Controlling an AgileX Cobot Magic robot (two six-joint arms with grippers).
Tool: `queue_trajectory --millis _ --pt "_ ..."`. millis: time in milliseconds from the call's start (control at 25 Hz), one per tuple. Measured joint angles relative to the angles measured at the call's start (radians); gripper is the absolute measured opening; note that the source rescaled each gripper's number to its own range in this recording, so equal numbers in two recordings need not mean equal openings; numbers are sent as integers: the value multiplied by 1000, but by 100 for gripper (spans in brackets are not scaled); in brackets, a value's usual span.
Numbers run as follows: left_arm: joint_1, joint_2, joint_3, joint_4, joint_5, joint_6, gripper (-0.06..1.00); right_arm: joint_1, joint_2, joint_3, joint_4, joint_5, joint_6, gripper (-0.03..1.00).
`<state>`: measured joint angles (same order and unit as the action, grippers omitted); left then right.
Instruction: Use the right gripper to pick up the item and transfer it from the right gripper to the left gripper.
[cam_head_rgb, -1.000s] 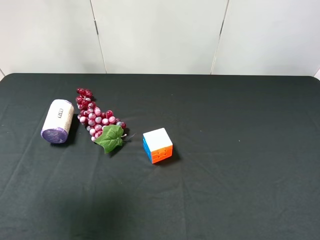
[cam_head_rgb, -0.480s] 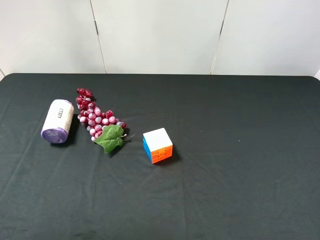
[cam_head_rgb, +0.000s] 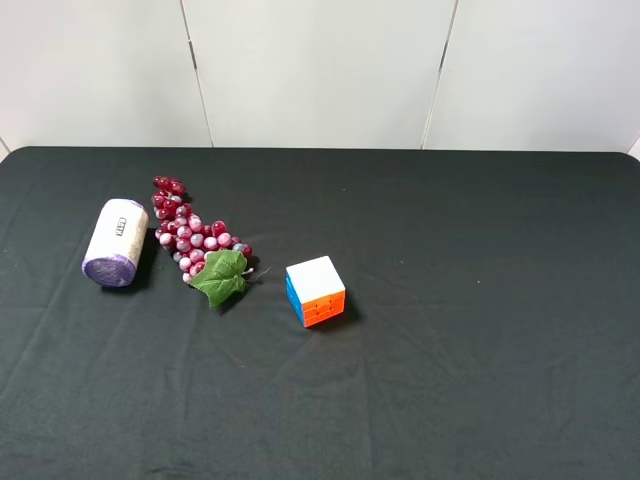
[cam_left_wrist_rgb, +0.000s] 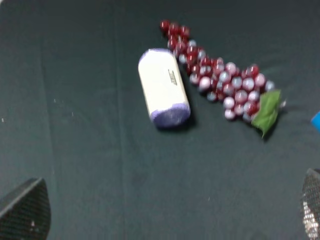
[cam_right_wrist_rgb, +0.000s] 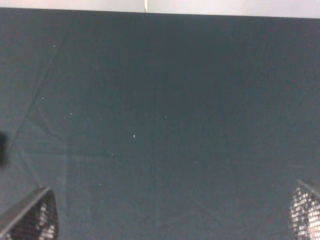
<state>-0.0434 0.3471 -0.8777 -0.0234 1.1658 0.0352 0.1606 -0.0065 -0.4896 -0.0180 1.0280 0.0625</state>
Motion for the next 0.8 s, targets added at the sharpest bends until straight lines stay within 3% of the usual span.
queue_trajectory --millis 400,800 --pt "0 -344 263 85 0 -15 100 0 0 0 0 0 0 99" --pt "0 -352 331 108 -37 -72 100 0 0 0 0 0 0 99"
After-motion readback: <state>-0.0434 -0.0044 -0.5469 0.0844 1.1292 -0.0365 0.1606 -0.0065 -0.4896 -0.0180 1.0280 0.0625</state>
